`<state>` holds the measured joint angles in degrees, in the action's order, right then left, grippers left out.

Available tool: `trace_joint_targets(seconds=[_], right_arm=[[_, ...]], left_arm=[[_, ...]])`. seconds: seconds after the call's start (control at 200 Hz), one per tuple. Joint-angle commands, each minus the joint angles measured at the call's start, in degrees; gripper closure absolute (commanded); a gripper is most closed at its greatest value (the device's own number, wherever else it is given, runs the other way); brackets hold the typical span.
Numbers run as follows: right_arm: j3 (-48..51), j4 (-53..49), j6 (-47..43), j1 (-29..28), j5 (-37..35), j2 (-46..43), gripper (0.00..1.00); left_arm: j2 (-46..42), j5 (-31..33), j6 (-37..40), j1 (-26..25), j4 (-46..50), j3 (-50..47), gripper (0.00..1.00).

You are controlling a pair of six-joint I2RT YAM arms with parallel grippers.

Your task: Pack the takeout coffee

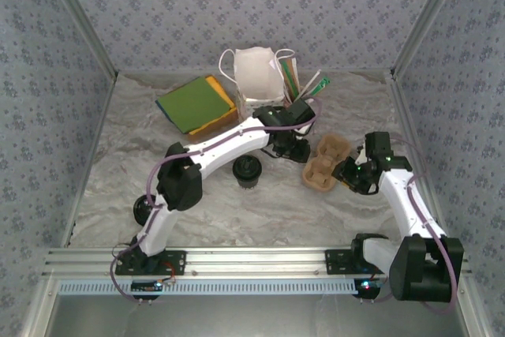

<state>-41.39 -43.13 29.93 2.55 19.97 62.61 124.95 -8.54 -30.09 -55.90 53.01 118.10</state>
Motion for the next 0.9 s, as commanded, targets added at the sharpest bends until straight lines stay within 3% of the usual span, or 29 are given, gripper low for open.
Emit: trace_joint_targets(seconds=[0.0, 0.235, 0.895], right_arm=[[0.7, 0.8, -0.4, -0.2, 1.7, 1.0, 0.69], [1.5, 2.3, 0.2, -1.9, 1.1, 4.0, 0.73], [1.4, 2.3, 0.0, -2.2, -0.4, 5.8, 0.73]], left_arm=[[2.1, -1.3, 0.4, -0.1, 1.4, 3.2, 0.71], [5.1, -5.3, 1.3, -0.3, 0.4, 4.0, 0.71], [8.9, -7.6, 1.9, -0.2, 0.0, 4.7, 0.68]])
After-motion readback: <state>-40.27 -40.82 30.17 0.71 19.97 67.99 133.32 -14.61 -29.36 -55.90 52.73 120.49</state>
